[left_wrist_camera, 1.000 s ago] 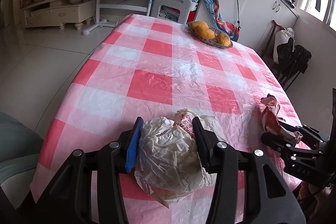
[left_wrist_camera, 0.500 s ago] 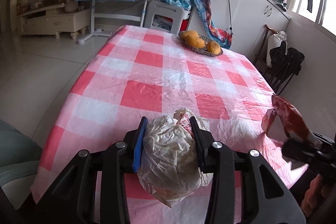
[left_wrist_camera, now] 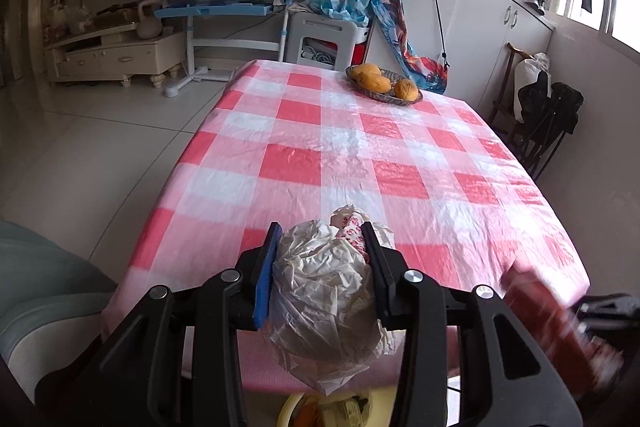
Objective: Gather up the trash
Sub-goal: 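Carry the red wrapper and white bag over the yellow basin and release both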
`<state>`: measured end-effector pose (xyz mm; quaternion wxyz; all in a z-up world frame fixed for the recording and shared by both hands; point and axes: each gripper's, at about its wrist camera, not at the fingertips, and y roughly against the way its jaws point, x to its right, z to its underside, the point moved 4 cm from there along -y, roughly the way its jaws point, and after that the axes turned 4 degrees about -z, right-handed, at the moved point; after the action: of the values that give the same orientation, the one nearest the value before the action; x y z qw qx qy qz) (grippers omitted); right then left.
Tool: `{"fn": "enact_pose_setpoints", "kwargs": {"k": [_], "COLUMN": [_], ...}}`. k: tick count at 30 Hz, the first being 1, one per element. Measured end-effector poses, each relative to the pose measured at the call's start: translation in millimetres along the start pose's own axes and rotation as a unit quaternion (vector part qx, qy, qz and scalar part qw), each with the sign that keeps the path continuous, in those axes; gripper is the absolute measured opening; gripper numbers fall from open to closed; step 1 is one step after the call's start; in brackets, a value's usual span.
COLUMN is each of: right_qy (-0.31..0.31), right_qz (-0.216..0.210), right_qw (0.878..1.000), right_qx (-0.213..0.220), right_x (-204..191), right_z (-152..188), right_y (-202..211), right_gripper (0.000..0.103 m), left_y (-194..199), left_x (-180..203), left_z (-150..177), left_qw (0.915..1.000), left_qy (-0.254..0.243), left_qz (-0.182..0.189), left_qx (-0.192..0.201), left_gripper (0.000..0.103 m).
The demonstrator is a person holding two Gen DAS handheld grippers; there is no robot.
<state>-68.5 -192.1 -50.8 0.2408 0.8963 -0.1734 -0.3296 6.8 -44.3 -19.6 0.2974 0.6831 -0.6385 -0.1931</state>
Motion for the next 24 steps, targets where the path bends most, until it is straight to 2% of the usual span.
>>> {"fn": "enact_pose_setpoints", "kwargs": {"k": [6, 10, 14, 18, 24], "right_qy": [-0.007, -0.010, -0.008, -0.010, -0.008], "right_qz": [-0.041, -0.041, -0.022, 0.015, 0.076], "right_qw": [0.998, 0.997, 0.996, 0.995, 0.993], "right_qx": [-0.037, -0.069, -0.091, -0.102, -0.089], "right_x": [-12.2, -11.1, -8.2, -0.9, 6.0], "right_z": [20.7, 33.6, 40.0, 45.9, 44.0], "right_y": [-15.1, -32.4, -43.2, -50.1, -47.0], "right_gripper": [0.044, 0.045, 0.049, 0.059, 0.074], "left_y": [22.5, 38.7, 53.1, 63.2, 75.1], "left_x": [-1.4, -0.8, 1.0, 3.6, 12.0], "left_z": [12.9, 22.3, 30.1, 35.9, 48.9], "left_qw": [0.9999, 0.9998, 0.9997, 0.9994, 0.9987], "left_qy": [-0.006, -0.010, -0.015, -0.021, -0.031], "left_qz": [-0.010, -0.015, -0.017, -0.018, -0.015], "left_qx": [-0.006, -0.009, -0.013, -0.018, -0.037], "left_gripper": [0.038, 0.038, 0.038, 0.038, 0.038]}}
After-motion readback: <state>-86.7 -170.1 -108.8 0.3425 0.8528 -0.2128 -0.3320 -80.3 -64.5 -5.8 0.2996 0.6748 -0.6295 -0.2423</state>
